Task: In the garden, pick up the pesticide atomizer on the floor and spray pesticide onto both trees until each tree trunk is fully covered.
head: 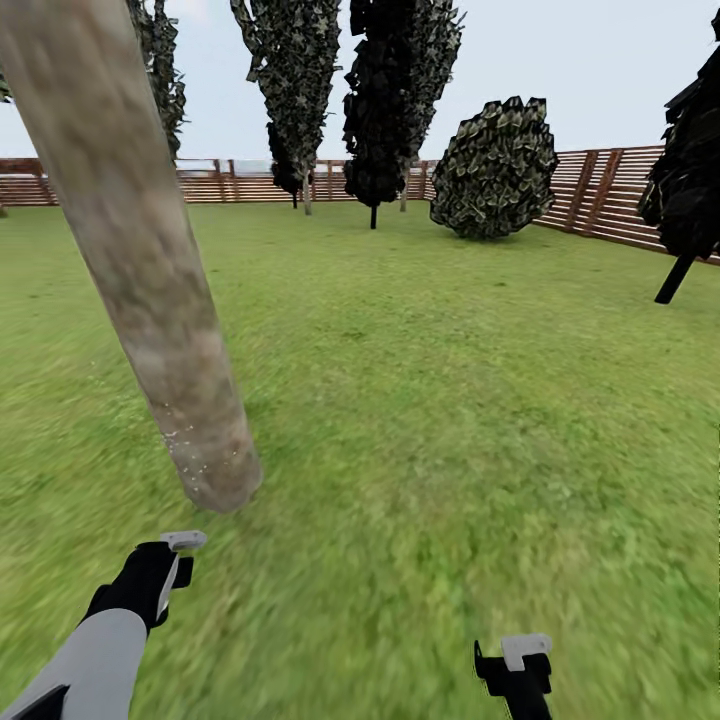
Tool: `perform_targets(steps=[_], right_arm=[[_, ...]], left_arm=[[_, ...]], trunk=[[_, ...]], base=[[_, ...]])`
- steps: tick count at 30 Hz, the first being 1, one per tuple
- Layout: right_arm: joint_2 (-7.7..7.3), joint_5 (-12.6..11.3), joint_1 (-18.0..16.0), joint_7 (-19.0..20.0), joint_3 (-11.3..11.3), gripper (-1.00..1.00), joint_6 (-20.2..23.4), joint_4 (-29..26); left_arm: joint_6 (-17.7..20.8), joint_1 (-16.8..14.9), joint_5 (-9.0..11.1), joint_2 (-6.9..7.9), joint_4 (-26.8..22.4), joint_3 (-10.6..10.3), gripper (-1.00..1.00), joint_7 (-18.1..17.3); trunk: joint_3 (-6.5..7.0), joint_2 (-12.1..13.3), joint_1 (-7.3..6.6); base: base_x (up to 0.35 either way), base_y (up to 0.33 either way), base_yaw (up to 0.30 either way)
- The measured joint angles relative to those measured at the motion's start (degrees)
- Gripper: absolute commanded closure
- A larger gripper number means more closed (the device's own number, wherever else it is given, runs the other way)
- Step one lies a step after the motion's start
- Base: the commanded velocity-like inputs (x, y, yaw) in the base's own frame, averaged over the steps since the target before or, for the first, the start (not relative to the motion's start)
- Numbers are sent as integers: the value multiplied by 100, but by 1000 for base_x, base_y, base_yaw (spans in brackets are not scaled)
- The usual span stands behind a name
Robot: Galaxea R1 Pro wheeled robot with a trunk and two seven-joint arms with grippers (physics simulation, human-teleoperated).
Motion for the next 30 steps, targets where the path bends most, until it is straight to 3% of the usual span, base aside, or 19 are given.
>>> perform_targets(steps=[17,30], right_arm=[[0,0,0,-5,0,-100,0,0],[0,0,0,-1,1,-100,0,0]], left_arm=[[0,0,4,-2,0,0,100,0],[0,2,4,-2,-1,1,100,0]], trunk=[[0,0,0],[0,0,-1]], base=[[95,-273,2],[195,-230,33]])
